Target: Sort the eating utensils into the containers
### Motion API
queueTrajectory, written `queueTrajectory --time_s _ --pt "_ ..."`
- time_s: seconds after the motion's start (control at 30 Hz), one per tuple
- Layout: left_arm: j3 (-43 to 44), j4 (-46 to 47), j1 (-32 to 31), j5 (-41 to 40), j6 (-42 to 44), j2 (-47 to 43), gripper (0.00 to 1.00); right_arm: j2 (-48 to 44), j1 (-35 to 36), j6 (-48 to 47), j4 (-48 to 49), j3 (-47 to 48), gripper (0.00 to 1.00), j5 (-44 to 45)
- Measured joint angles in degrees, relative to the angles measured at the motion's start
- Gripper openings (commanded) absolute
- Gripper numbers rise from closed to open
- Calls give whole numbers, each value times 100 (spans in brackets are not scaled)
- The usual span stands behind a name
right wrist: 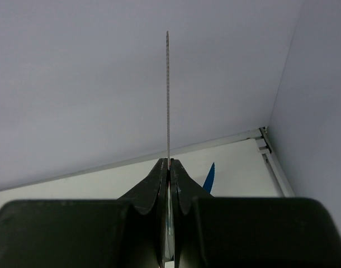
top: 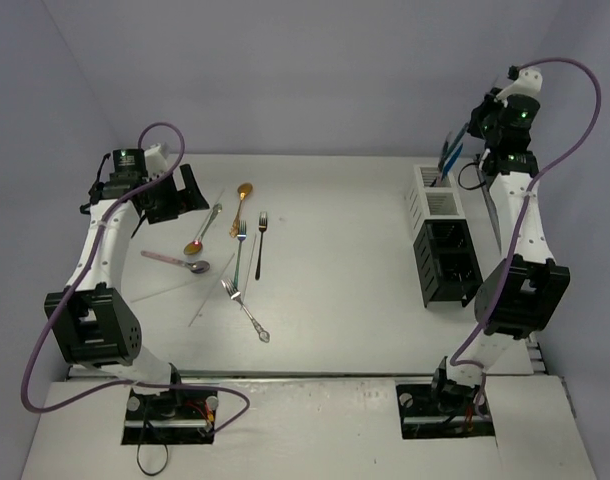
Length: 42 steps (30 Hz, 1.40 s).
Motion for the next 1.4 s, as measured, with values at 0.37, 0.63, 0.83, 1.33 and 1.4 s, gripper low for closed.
queueTrajectory --time_s 0.37,0.63,0.83,1.33,1.4 --pt "-110 39 0 -217 242 84 94 763 4 195 72 6 0 0" --pt "-113 59 -2 -507 489 246 93 961 4 147 121 -151 0 -4" --pt "-106 68 -86 -986 887 639 90 1012 4 69 117 -406 14 -17" --pt "245 -17 -669 -1936 2029 1566 71 852 4 20 133 -653 48 -415" --pt "245 -53 -602 -1821 2330 1537 71 628 16 -40 99 -701 57 -634"
